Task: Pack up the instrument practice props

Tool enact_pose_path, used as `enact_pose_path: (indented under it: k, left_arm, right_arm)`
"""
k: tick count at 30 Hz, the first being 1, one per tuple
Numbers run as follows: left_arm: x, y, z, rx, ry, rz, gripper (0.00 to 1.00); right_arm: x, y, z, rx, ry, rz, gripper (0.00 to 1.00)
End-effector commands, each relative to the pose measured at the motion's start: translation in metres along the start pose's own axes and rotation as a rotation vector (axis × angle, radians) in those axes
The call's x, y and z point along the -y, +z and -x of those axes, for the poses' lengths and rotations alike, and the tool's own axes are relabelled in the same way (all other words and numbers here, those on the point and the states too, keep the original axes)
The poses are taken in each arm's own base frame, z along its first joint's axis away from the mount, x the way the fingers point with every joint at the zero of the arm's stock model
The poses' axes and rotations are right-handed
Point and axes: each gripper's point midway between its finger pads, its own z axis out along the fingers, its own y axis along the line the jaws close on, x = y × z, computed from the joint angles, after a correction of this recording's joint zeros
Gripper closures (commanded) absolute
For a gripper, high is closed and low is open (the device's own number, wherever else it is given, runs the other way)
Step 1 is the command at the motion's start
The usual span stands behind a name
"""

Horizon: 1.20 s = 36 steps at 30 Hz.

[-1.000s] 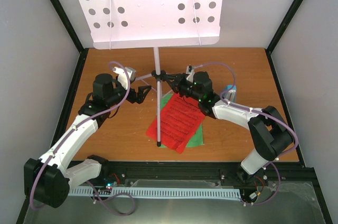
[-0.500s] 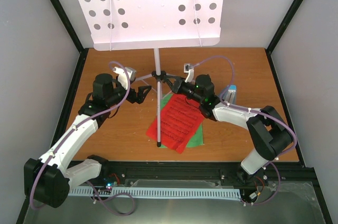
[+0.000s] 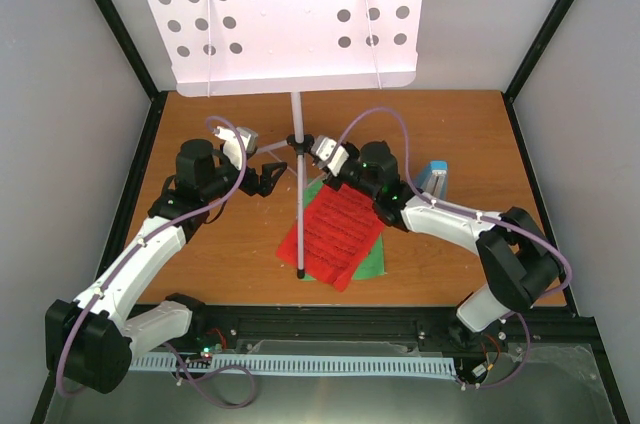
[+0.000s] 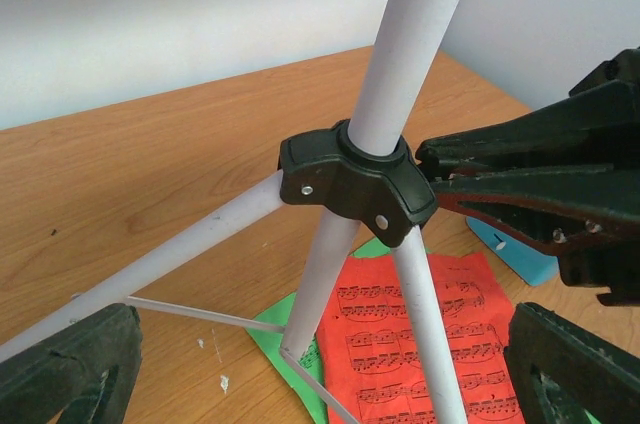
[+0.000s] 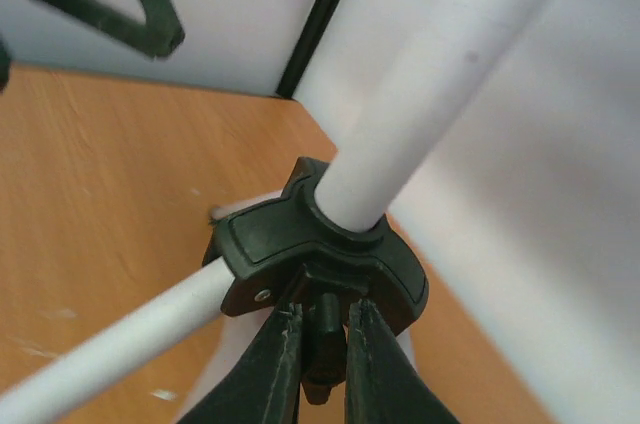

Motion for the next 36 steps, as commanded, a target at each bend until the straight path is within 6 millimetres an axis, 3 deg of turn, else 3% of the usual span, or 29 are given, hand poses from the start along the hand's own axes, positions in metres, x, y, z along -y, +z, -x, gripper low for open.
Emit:
enact_pose_path:
  k: [1, 4, 7, 12, 15, 20, 25, 31, 36]
  left_arm:
    - [0.001, -0.005, 0.01, 0.034, 0.038, 0.005, 0.0]
    - [0.001, -0.004, 0.01, 0.032, 0.039, 0.008, 0.01]
    - [0.0, -0.004, 0.009, 0.029, 0.039, 0.013, 0.0]
    - [-0.002, -0.002, 0.007, 0.023, 0.036, 0.016, 0.01]
    - [-0.001, -0.001, 0.007, 0.022, 0.034, 0.011, 0.01]
    - [-0.001, -0.001, 0.006, 0.02, 0.03, 0.012, 0.0]
    - [-0.003, 0.0, 0.006, 0.019, 0.03, 0.018, 0.01]
    - [-0.004, -0.001, 0.007, 0.021, 0.032, 0.025, 0.01]
    - [-0.004, -0.003, 0.008, 0.024, 0.036, 0.031, 0.01]
  right_arm:
    - [0.001, -0.003, -0.075, -0.3, -0.396, -0.029, 0.97]
    - [0.009, -0.001, -0.072, -0.303, -0.491, -0.07, 0.96]
    - [0.011, -0.001, -0.056, -0.256, -0.461, -0.099, 0.89]
    - [0.003, -0.019, -0.022, -0.135, -0.238, -0.072, 0.53]
    - [-0.001, -0.036, -0.007, -0.071, -0.004, -0.071, 0.39]
    - [0.007, -0.059, -0.006, -0.016, 0.463, -0.14, 0.27]
    - [0.028, -0.068, 0.0, 0.09, 1.03, -0.162, 0.23]
    - [0.028, -0.053, 0.007, 0.178, 1.558, -0.055, 0.21]
    - [0.02, -0.025, 0.007, 0.111, 1.749, 0.036, 0.2]
